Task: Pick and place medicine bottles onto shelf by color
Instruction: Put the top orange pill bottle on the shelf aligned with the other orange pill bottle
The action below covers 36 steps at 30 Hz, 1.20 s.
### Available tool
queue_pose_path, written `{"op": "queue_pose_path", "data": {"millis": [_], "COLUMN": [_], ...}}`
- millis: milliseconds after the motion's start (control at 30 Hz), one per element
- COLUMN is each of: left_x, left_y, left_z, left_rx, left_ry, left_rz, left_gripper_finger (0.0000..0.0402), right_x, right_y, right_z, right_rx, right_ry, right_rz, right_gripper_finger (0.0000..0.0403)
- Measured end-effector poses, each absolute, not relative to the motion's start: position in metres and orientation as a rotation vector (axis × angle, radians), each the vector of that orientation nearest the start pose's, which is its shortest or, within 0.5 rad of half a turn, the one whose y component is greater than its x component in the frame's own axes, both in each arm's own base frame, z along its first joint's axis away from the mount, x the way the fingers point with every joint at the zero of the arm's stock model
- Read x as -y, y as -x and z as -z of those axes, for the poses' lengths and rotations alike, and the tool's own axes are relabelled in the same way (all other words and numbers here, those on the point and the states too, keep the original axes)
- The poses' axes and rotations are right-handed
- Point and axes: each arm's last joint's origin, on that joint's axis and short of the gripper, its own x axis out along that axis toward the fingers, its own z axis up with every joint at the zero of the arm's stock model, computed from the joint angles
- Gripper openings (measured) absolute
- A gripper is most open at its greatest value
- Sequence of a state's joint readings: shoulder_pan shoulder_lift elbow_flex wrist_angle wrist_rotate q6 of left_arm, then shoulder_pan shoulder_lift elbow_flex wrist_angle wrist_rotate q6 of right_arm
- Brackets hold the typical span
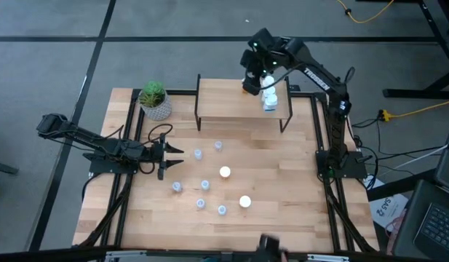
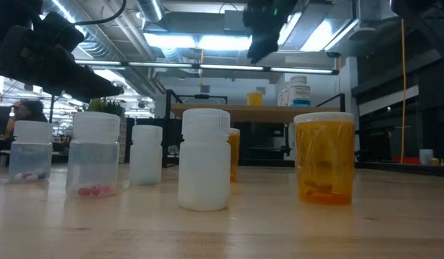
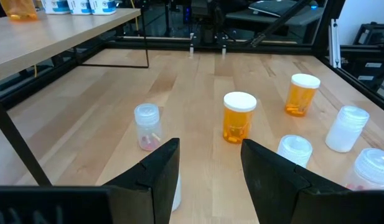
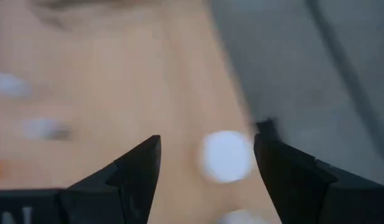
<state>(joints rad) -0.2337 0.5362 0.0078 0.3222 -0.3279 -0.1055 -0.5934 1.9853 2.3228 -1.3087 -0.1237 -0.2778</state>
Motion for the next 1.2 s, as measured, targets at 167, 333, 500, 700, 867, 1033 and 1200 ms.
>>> {"op": "queue_pose_path", "data": {"millis": [167, 333, 500, 700, 867, 1033, 1200], "left_x": [0.021, 0.021, 0.021, 0.021, 0.021, 0.021, 0.021], "left_y": [-0.127, -0.127, -0.127, -0.127, -0.127, -0.127, -0.127], "left_z": [-0.147, -0.147, -0.147, -0.147, -0.147, -0.147, -0.147], "left_rx": [-0.193, -0.193, -0.193, -0.193, -0.193, -0.193, -0.193], "left_ry": [0.048, 0.048, 0.048, 0.044, 0.044, 0.045, 0.044], "left_rz": [-0.104, -0.104, -0.104, -0.104, -0.104, -0.104, -0.104], "left_gripper_finger": [0.0165, 0.0165, 0.0165, 0.0165, 0.0165, 0.0165, 0.0165], "right_x": [0.156, 0.085, 0.013, -0.047, -0.071, -0.076, -0.076], "right_y": [-0.324, -0.345, -0.373, -0.394, -0.396, -0.396, -0.398], "right_z": [-0.408, -0.388, -0.352, -0.308, -0.277, -0.253, -0.233], "right_rx": [-1.024, -1.177, -1.239, -1.135, -1.104, -1.092, -1.035], "right_ry": [-0.385, -0.403, -0.179, -0.05, -0.02, -0.008, -0.011], "right_rz": [-0.065, -0.167, -0.087, -0.044, -0.04, -0.051, -0.048], "right_gripper_finger": [0.0259, 0.0259, 0.0259, 0.0259, 0.0259, 0.0259, 0.0259]}}
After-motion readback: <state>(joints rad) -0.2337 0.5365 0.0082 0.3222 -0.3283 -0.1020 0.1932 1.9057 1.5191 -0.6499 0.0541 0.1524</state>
